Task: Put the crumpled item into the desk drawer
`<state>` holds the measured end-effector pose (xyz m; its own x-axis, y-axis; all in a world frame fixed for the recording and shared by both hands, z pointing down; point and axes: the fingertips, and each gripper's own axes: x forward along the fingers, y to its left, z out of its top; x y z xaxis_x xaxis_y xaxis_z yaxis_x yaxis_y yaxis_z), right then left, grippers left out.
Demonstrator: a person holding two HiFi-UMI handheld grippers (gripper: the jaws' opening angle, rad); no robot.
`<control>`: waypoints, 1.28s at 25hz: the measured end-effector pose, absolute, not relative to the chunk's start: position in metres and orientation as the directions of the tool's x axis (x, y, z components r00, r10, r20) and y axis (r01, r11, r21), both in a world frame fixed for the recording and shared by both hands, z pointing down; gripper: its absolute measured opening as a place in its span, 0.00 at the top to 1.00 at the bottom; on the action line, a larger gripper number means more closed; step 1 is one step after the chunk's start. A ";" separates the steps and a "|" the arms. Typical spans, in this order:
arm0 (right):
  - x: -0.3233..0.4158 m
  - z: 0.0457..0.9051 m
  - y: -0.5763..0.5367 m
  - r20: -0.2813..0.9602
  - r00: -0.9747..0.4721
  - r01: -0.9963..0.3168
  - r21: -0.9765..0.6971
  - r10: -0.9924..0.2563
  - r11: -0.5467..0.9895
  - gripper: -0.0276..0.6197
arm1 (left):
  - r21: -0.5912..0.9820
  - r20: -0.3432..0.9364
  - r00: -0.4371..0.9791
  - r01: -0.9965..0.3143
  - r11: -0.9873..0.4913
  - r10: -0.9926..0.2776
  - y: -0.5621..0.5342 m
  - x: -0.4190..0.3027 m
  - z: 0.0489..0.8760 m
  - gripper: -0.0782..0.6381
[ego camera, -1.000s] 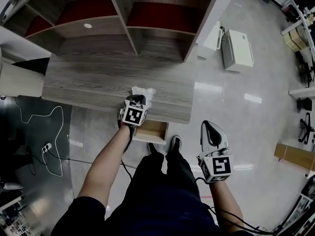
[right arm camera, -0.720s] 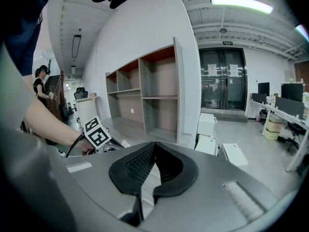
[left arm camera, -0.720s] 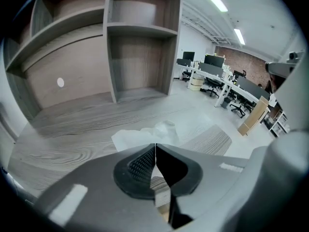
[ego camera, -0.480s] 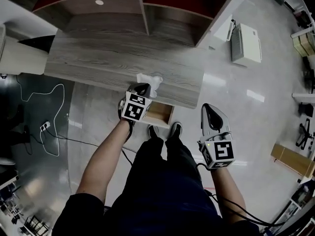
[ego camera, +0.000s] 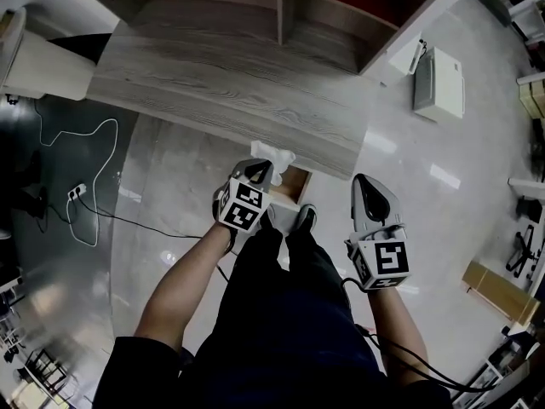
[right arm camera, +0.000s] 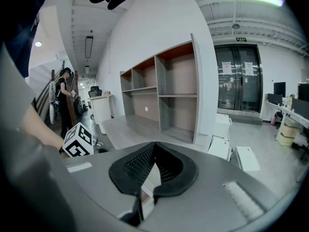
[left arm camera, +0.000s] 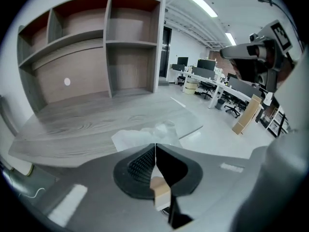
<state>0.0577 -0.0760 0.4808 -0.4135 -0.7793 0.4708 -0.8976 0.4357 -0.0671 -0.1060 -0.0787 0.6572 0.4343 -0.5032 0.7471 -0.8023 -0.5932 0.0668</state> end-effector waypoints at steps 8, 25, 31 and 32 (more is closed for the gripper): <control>0.063 0.481 -0.062 0.462 -0.406 -0.901 -0.056 -0.788 0.431 0.95 | 0.084 0.755 0.428 -0.814 -0.574 -0.497 -0.045 -0.100 0.676 0.88; 0.098 0.504 -0.027 0.514 -0.330 -0.936 -0.067 -0.792 0.346 0.95 | 0.050 0.813 0.406 -0.764 -0.643 -0.418 -0.021 -0.078 0.733 0.88; 0.096 0.503 -0.030 0.512 -0.324 -0.938 -0.065 -0.796 0.340 0.95 | 0.079 0.845 0.379 -0.786 -0.613 -0.376 -0.017 -0.080 0.756 0.88; 0.096 0.503 -0.030 0.514 -0.322 -0.939 -0.064 -0.795 0.339 0.95 | 0.086 0.849 0.376 -0.792 -0.604 -0.372 -0.017 -0.080 0.759 0.88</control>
